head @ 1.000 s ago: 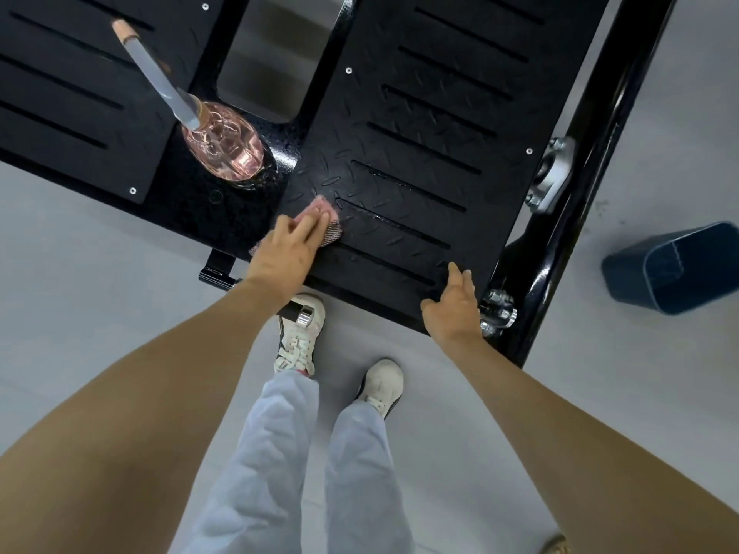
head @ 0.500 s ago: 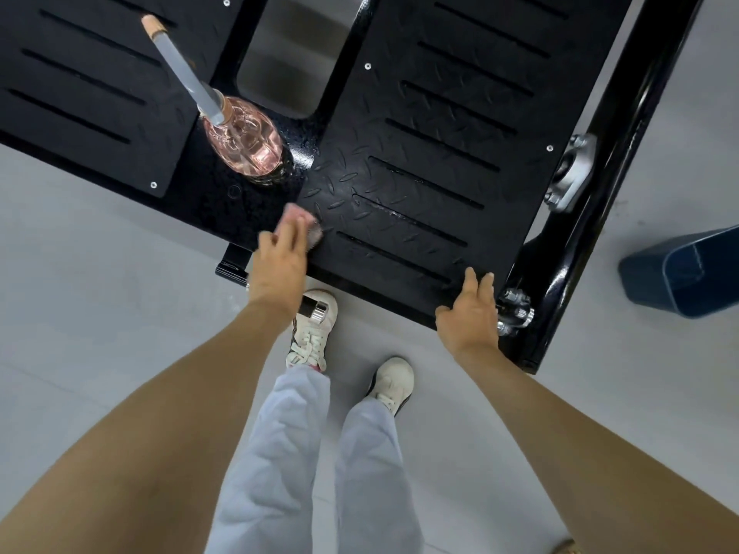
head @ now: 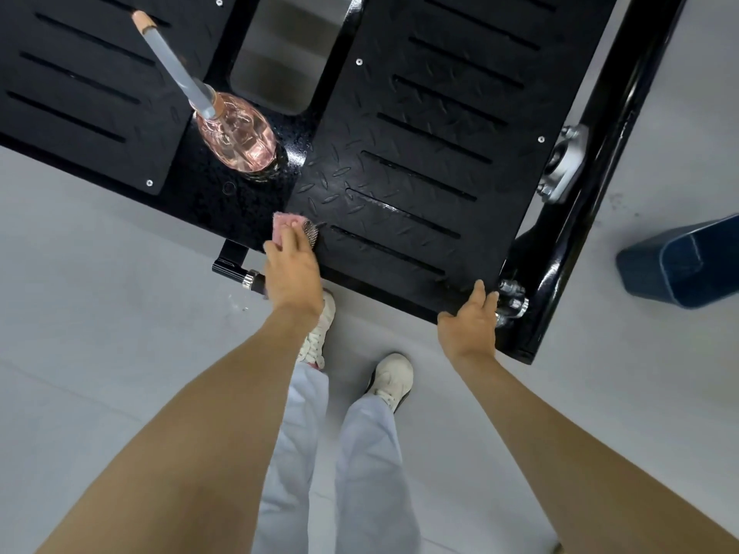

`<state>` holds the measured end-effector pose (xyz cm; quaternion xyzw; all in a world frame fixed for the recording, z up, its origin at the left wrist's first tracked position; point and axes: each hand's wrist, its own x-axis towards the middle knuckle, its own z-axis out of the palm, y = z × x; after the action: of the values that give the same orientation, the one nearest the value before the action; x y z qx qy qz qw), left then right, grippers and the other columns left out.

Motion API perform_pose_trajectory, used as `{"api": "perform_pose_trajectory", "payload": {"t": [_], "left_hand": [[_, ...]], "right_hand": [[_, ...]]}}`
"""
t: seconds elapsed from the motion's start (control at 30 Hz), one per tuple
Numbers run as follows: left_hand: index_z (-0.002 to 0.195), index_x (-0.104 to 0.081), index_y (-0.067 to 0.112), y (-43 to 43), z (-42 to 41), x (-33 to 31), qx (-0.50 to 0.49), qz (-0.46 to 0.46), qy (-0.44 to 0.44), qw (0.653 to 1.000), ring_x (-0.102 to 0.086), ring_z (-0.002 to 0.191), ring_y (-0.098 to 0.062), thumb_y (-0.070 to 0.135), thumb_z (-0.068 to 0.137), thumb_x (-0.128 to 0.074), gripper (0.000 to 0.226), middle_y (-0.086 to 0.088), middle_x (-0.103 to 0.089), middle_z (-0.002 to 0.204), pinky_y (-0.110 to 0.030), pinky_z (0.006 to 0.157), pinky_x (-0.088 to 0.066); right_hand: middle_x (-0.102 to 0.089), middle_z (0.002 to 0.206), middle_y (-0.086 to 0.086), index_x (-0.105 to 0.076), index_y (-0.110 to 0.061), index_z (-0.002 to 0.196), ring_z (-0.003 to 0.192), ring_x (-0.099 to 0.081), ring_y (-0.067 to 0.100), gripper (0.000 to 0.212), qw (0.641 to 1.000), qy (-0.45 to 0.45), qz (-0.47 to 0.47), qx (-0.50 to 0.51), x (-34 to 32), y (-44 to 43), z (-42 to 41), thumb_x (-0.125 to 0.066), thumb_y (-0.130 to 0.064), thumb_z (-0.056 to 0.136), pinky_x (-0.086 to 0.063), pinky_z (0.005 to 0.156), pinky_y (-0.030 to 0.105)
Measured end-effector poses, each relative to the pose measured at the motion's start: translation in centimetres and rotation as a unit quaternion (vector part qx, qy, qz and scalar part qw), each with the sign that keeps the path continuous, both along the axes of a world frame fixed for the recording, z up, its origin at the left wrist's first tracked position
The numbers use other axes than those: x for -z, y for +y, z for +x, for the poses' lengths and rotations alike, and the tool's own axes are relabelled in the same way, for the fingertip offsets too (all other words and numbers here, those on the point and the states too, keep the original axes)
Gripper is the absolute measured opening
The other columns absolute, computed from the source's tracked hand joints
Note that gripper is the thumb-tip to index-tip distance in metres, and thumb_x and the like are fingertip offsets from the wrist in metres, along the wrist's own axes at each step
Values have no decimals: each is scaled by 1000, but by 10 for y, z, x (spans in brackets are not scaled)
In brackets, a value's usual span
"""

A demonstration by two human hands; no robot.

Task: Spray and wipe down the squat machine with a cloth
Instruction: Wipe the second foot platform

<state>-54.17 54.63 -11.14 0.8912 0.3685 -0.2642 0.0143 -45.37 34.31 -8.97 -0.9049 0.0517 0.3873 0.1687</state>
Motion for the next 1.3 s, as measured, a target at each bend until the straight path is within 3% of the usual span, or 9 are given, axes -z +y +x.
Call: {"api": "perform_pose_trajectory", "payload": {"t": [0.27,0.43,0.53,0.67,0.77,0.97,1.07,1.2,1.3], "left_hand": [[151,2,9,-62,22,-2,365,-111,-15,924,-35,111,-27,6,90,-50,80,-7,-16,148,-35,93,-41],[149,-2,1,-59,27,-7,94,-30,-16,995,-39,107,-27,0,84,-59,87,-14,-19,147,-30,87,-45],[149,1,-1,-87,35,-9,128,-50,-31,990,-39,106,-27,2,86,-57,85,-14,-16,149,-30,90,-46],[149,3,1,-117,39,-12,377,-120,-39,917,-35,121,-33,4,93,-46,76,-13,-9,154,-36,97,-41],[149,0,-2,-103,56,-11,492,-110,-24,863,-34,123,-35,1,94,-40,68,-15,-17,149,-39,98,-39],[148,-12,2,-129,93,-14,212,-108,-60,969,-38,108,-28,-2,83,-57,79,-8,-25,141,-31,89,-43],[147,-18,12,-158,87,-11,275,-173,-79,942,-37,107,-27,-3,84,-54,74,-2,-28,139,-32,90,-43],[148,-21,12,-162,69,-14,490,-209,-48,845,-36,114,-27,0,88,-48,67,-1,-27,142,-33,92,-42],[150,-9,10,-141,66,-12,433,-148,-47,888,-36,112,-27,-1,87,-49,75,-5,-20,145,-34,91,-45]], "right_hand": [[-47,139,8,-24,-13,149,115,-50,25,66,958,52,107,260,-3,-13,6,-50,-8,89,-40,88,30],[-54,121,11,-34,-13,143,104,-51,25,52,936,95,129,312,-10,-25,14,-47,-4,93,-36,80,25],[-55,109,17,-48,-13,127,79,-48,19,36,923,123,136,337,-16,-27,16,-47,-1,93,-44,74,30],[-50,135,18,-34,-11,144,120,-49,33,54,913,123,147,360,-20,-30,14,-47,2,93,-39,102,37],[-52,120,10,-33,-11,145,110,-52,27,56,906,130,160,370,-15,-35,11,-47,3,92,-40,100,35],[-60,113,16,-50,-9,132,108,-57,23,37,841,168,192,477,-2,-46,15,-40,-1,97,-44,95,32],[-59,124,10,-56,-12,120,119,-54,22,27,812,156,224,516,-2,-49,10,-38,-18,100,-42,102,42],[-53,132,11,-51,-15,129,124,-50,27,50,735,161,274,598,-4,-51,5,-27,-49,101,-35,110,46],[-40,145,15,-34,-11,145,135,-39,30,63,741,174,252,597,-6,-51,1,-28,-53,99,-27,115,45]]}}
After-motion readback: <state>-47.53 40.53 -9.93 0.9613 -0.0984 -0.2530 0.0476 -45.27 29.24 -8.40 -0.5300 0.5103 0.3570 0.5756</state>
